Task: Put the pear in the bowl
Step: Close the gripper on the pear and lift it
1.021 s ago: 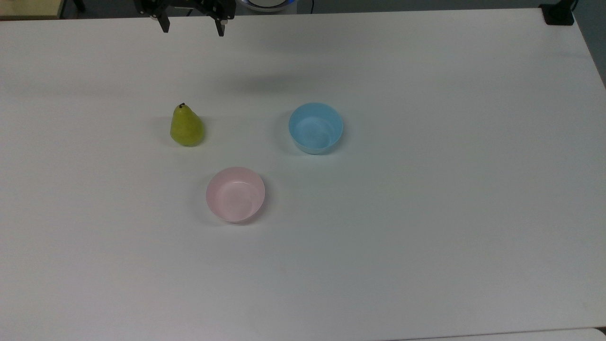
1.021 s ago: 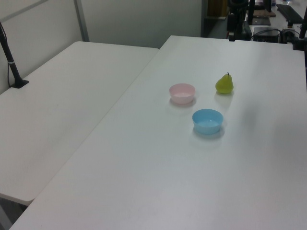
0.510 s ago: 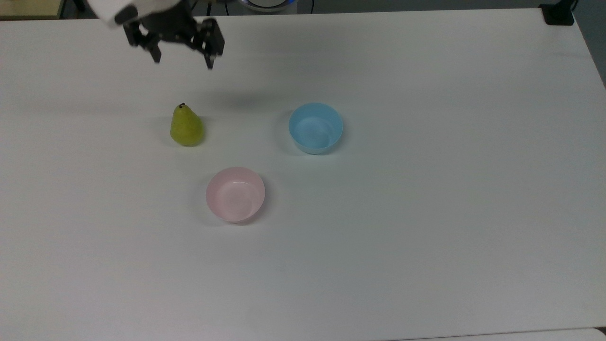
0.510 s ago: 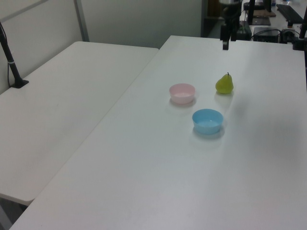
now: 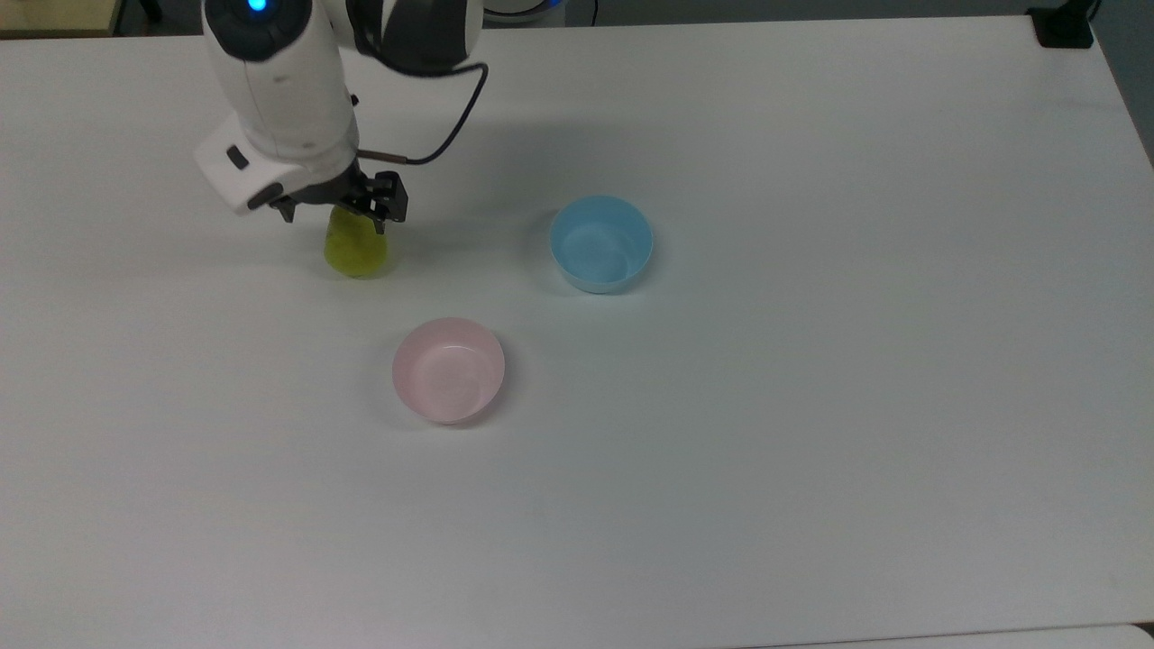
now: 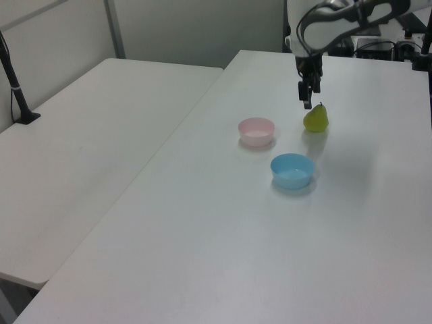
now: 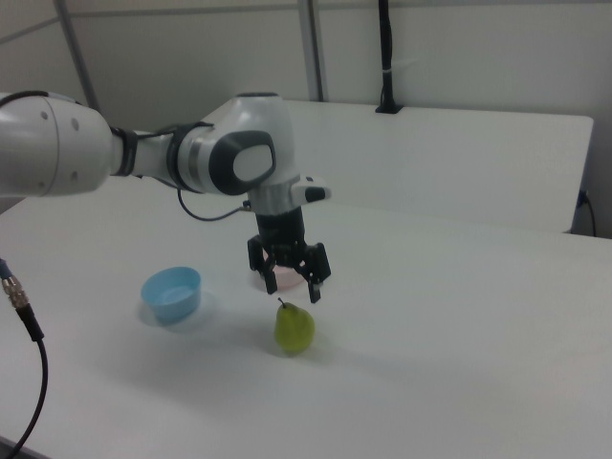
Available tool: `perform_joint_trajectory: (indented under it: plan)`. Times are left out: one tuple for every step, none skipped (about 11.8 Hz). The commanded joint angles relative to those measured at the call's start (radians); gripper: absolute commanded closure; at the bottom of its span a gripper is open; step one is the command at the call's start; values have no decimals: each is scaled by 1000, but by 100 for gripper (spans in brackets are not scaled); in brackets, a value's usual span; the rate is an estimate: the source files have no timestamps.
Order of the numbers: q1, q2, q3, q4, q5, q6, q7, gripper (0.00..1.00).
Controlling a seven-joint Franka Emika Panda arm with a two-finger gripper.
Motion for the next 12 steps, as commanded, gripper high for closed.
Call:
perform_joint_trajectory:
  plan:
    - [12,17,-10,-49,-41,31,-45,0]
    - [12,22,-10,-67,-50,57,-45,0]
    - [15,22,-10,-84,-52,78,-45,0]
    - [15,22,-10,-92,-57,85,-45,1]
    - [15,23,-10,-94,-66,85,-45,10]
    - [15,23,-10,-94,-67,85,-45,27]
    - [18,22,-10,-94,-67,82,-54,56]
    - [21,19,-10,-92,-66,73,-63,74]
    - [26,14,-10,-92,-61,66,-63,81]
    - [29,5,-10,-87,-60,45,-63,83]
    - [29,-10,-10,-72,-60,2,-65,85]
    - [29,-39,-10,-54,-55,-36,-75,88]
